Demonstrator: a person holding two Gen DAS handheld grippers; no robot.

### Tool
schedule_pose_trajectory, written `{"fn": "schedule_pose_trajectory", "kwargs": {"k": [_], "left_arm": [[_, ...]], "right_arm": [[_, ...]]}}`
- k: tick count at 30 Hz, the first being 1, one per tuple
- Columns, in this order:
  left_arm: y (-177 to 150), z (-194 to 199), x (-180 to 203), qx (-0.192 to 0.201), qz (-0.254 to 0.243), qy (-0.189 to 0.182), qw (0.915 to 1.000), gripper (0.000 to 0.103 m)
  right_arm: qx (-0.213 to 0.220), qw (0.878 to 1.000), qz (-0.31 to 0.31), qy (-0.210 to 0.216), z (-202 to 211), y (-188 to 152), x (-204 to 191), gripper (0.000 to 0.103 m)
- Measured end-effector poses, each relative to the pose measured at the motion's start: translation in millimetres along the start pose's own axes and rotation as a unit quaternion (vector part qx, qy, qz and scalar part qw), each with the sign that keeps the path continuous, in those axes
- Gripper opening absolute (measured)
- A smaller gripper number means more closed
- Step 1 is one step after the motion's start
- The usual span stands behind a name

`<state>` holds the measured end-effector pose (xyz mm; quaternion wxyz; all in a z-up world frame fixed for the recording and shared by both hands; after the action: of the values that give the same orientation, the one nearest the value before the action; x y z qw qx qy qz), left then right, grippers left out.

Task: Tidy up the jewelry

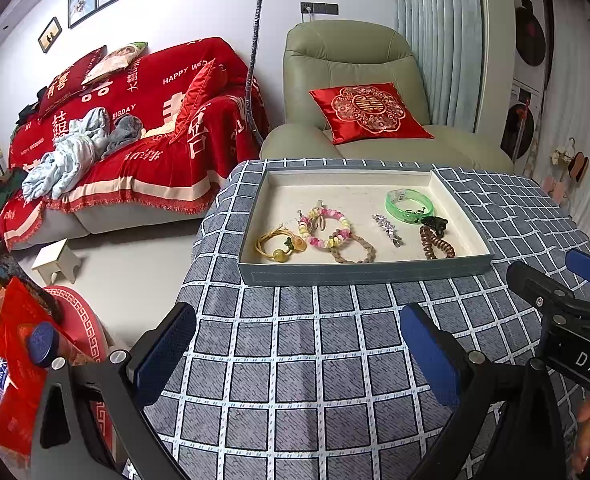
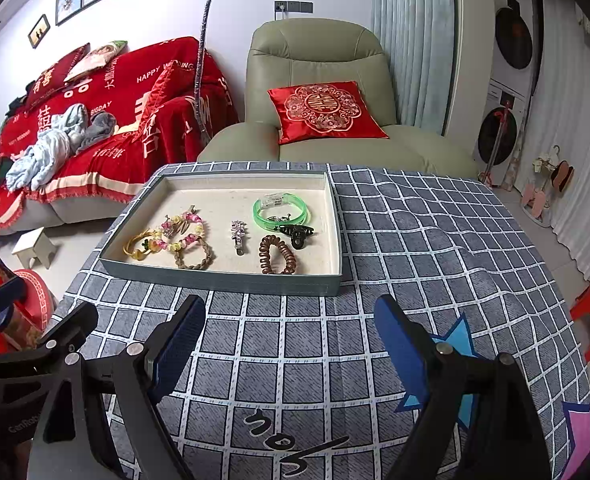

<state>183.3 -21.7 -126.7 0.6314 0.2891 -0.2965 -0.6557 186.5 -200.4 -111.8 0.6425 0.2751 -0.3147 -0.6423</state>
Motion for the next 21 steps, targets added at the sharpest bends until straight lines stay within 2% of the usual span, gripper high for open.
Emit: {"fn": "schedule_pose_trajectory", "kwargs": {"k": [21], "left_arm": [[-4.1,-1.9,1.7,-0.003,0.003,-0.002,1.0000,0.103]], "right_arm": [[0.001,1.000,0.000,0.000,0.4,0.6,0.3,0.088]]}}
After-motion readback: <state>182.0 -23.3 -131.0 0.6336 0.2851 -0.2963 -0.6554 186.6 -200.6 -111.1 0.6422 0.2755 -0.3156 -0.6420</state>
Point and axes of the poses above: each gripper's, at about its wrist camera, not at the fingertips, and z roughly against the way its jaws point, x to its right, y to its top, the point moved 8 cm from there along -z, roughly the way its jaws point, and after that the axes turned 3 degrees about -y, right-handed, at the moved point
